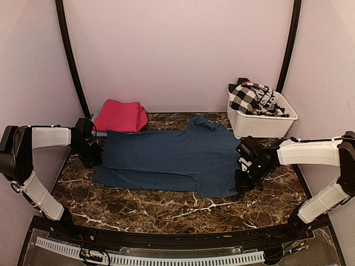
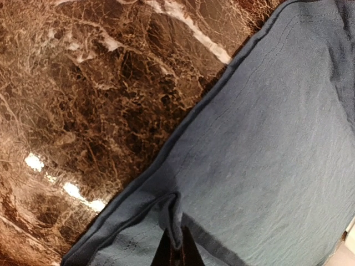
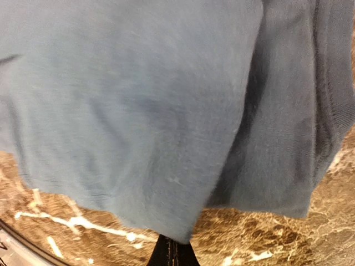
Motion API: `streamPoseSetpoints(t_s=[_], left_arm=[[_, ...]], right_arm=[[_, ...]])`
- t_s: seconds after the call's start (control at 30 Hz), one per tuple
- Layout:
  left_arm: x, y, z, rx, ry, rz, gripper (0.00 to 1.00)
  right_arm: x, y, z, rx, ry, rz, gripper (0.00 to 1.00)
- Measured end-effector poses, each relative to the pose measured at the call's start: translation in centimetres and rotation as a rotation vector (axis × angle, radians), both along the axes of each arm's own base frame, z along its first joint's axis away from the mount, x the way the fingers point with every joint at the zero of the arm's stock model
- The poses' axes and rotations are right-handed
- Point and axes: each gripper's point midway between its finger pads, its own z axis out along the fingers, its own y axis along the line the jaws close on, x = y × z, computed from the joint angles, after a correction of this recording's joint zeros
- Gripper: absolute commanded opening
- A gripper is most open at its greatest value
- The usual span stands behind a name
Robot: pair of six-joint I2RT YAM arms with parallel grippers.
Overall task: Fold and stack the mixed laundry pile
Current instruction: Fold the flattened T-shirt at the center of the board.
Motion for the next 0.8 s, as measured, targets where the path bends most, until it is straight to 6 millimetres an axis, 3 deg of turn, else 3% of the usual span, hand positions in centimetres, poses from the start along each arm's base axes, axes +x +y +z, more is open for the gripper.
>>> streamPoseSetpoints(t_s=[0.2,0.4,0.6,0.8], left_arm=[[-0.5,0.1,1.1,-0.003,-0.022,0.003,0.00],[-2.4,0.2,5.6,-0.020,-0.127,0.019,0.00],[-5.4,0.4,8.4,-0.035,-0.182,0.041,0.00],[-9.1,0.8,8.8,-0.049,-0.171,0.072,0.00]], right_arm=[[1.7,1.1,5.9,0.110,-0.162,0.007,0.00],[2.5,1.0,11.9,0.192,-0.323,-0.006,0.00],[1.6,-0.1,13.9,0.207,-0.371,-0.017,0.00],[0.6,-1.0,16.5,0.264,-0.445,-0.023,0.00]])
